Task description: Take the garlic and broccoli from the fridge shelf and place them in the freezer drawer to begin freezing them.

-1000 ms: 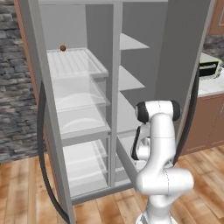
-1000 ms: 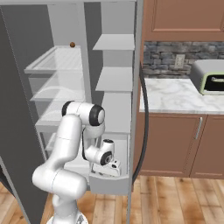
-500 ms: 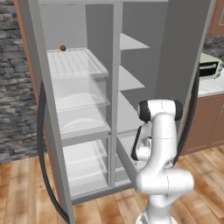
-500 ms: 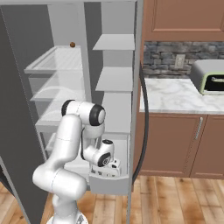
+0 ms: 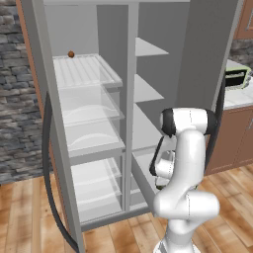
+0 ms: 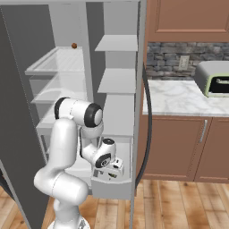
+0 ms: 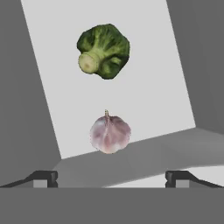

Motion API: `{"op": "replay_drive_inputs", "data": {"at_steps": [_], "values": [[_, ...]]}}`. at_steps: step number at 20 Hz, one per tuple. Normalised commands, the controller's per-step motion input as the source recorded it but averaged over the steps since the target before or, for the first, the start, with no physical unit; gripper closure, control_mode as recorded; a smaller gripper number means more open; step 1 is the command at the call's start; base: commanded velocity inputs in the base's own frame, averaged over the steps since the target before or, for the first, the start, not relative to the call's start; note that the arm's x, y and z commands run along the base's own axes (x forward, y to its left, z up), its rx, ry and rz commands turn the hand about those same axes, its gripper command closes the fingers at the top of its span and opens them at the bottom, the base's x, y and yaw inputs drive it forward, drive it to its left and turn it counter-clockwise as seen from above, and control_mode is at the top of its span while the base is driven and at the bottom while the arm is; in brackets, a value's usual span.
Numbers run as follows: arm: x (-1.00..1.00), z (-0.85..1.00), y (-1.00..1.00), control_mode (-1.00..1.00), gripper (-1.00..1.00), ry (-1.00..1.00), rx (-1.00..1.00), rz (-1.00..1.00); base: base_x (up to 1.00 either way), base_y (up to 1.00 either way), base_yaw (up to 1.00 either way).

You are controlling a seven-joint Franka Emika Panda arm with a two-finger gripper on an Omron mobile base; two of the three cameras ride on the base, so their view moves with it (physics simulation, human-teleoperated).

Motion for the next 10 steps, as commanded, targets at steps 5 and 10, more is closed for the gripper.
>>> {"op": "replay_drive_inputs", "data": {"at_steps": [5,10], "values": [[-0.04,0.54,0.0,-1.0,-1.0,0.0,0.0,-0.08,0.0,0.0,0.0],[-0.01,0.54,0.0,-1.0,-1.0,0.0,0.0,-0.07,0.0,0.0,0.0]]}}
